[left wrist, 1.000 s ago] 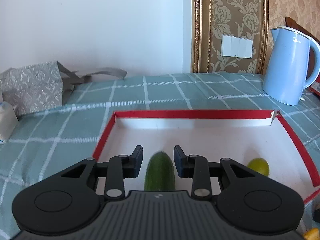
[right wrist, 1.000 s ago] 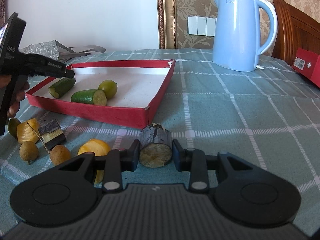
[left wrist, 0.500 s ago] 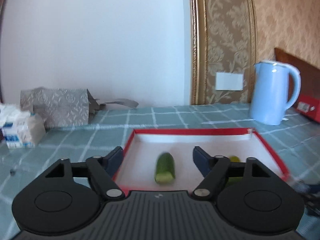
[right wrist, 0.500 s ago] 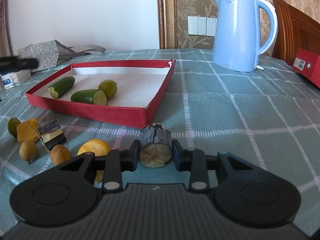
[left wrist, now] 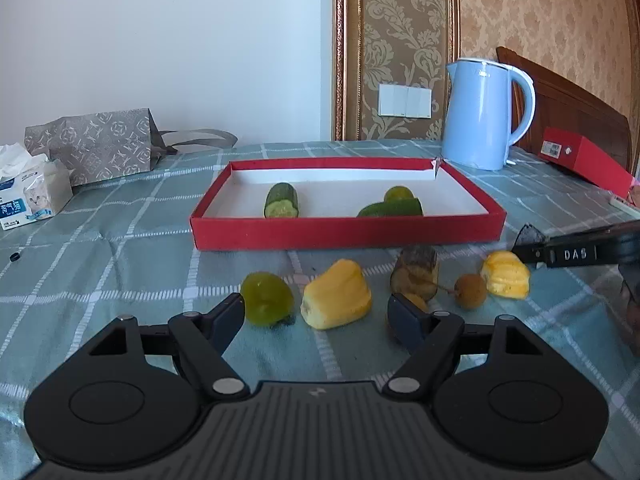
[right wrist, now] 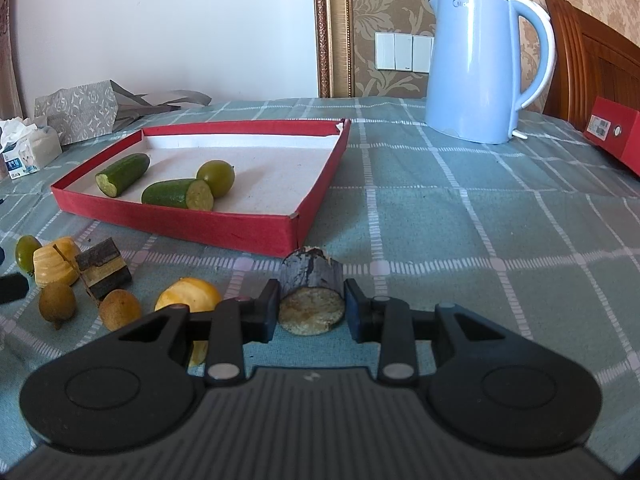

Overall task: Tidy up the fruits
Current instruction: 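Carry the dark piece into the red tray and open the right gripper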

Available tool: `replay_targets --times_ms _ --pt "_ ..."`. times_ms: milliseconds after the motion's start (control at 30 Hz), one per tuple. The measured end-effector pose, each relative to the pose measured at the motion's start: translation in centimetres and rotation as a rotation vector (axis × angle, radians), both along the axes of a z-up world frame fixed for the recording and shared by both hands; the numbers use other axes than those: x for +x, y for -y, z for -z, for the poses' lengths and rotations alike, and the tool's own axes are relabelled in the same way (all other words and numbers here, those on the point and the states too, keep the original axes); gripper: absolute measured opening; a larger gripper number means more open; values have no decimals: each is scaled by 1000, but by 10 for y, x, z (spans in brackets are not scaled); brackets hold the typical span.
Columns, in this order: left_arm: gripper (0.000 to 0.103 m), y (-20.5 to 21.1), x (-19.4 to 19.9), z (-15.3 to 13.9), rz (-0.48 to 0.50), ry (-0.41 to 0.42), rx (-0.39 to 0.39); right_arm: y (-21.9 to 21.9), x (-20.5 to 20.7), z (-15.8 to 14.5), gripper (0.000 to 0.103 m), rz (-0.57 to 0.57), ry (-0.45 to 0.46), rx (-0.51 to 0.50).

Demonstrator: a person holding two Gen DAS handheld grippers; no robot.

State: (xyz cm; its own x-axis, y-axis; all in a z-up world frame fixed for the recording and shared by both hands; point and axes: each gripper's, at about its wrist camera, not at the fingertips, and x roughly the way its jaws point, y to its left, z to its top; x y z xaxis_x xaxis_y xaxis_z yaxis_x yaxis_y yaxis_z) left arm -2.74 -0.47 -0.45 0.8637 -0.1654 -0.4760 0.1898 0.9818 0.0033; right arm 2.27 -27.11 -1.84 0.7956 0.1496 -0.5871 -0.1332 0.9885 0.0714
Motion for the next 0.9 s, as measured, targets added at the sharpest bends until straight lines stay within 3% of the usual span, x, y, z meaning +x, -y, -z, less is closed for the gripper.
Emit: replay_targets --times_ms 233,500,700,900 --pt "78 -8 4 5 5 -53 -64 -2 -6 -6 32 17 43 -24" --pt "78 -16 8 7 -28 -84 -100 -18 8 -45 32 -14 139 -73" --pt "78 -23 13 9 -51 -106 -131 -36 59 -51 32 -30 113 -102" --pt "78 -23 14 9 -48 -111 -137 -51 97 -33 32 -32 48 -151"
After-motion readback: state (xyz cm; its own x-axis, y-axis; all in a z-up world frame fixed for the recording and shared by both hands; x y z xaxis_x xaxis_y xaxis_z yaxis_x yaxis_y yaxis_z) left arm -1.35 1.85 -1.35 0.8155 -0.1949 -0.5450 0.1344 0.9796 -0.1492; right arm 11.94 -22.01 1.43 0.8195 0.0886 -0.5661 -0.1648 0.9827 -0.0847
